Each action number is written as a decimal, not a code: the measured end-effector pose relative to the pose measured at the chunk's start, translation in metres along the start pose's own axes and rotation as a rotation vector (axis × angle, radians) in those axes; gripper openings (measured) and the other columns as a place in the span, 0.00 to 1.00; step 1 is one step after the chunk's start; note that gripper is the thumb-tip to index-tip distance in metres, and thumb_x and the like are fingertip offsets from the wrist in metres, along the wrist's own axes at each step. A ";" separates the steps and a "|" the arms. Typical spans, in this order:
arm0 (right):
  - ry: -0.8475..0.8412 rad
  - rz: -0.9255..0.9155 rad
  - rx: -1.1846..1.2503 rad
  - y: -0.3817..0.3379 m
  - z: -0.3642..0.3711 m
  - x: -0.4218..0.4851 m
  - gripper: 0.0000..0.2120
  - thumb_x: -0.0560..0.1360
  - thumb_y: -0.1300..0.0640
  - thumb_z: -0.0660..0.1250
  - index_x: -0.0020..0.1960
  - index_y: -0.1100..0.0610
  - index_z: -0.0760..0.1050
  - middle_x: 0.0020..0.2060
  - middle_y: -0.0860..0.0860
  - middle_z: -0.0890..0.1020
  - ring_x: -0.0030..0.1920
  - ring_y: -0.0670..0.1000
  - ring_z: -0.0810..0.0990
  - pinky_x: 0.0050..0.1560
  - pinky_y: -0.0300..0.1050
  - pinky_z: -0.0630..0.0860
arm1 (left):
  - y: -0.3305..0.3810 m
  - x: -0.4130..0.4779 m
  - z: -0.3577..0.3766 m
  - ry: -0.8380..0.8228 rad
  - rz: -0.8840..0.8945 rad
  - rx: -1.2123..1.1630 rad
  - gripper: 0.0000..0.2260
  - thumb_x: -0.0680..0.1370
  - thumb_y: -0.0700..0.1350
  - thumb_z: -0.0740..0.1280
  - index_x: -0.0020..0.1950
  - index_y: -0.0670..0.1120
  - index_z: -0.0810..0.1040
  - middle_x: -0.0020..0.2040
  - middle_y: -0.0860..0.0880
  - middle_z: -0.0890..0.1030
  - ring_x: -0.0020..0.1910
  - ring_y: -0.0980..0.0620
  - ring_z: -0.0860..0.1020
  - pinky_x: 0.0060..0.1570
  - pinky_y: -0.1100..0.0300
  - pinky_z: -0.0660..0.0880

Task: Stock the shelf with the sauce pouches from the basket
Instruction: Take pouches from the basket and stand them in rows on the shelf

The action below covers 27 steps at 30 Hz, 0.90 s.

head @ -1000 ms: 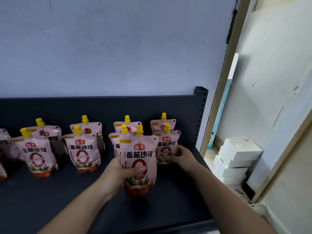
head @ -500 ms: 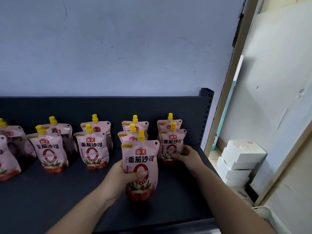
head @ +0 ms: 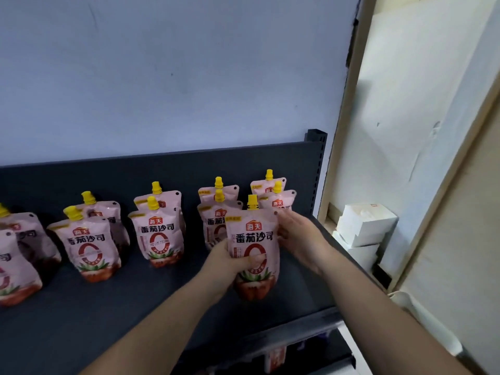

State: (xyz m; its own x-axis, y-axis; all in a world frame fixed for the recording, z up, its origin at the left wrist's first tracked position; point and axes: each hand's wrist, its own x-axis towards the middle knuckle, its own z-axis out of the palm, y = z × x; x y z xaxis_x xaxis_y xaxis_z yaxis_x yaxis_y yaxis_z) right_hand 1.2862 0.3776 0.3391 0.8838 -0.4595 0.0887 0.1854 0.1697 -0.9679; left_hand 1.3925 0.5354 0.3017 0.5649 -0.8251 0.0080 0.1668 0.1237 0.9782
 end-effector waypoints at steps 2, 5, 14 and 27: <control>0.002 -0.022 -0.043 0.002 0.016 -0.007 0.08 0.73 0.51 0.73 0.51 0.52 0.84 0.51 0.57 0.87 0.52 0.58 0.86 0.48 0.49 0.83 | 0.000 0.004 0.005 -0.047 0.007 0.000 0.18 0.63 0.39 0.77 0.52 0.46 0.83 0.51 0.43 0.86 0.51 0.44 0.85 0.44 0.55 0.82; 0.216 -0.073 -0.048 0.003 0.020 -0.012 0.08 0.75 0.56 0.72 0.53 0.57 0.81 0.49 0.57 0.87 0.49 0.58 0.87 0.47 0.52 0.83 | -0.002 0.010 0.013 -0.092 0.027 0.024 0.19 0.65 0.40 0.77 0.55 0.47 0.82 0.52 0.45 0.86 0.52 0.47 0.85 0.44 0.60 0.81; 0.313 -0.090 -0.097 0.007 -0.019 -0.015 0.05 0.76 0.59 0.70 0.51 0.58 0.81 0.47 0.57 0.88 0.48 0.57 0.87 0.49 0.53 0.82 | -0.039 0.027 0.035 -0.161 -0.059 0.368 0.27 0.63 0.42 0.82 0.60 0.51 0.79 0.55 0.53 0.86 0.57 0.55 0.82 0.60 0.57 0.77; 0.083 0.115 -0.551 0.068 -0.078 -0.015 0.25 0.69 0.58 0.78 0.61 0.50 0.72 0.54 0.42 0.82 0.54 0.39 0.79 0.49 0.31 0.75 | -0.061 0.051 0.055 0.129 -0.054 0.544 0.24 0.62 0.38 0.81 0.55 0.49 0.80 0.53 0.48 0.85 0.54 0.50 0.82 0.59 0.53 0.78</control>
State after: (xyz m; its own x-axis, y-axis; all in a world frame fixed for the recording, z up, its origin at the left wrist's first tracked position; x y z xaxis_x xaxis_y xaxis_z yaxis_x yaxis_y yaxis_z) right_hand 1.2515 0.3279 0.2538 0.8441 -0.5357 -0.0218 -0.1813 -0.2469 -0.9519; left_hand 1.3671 0.4552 0.2538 0.6670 -0.7441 -0.0375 -0.2231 -0.2475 0.9428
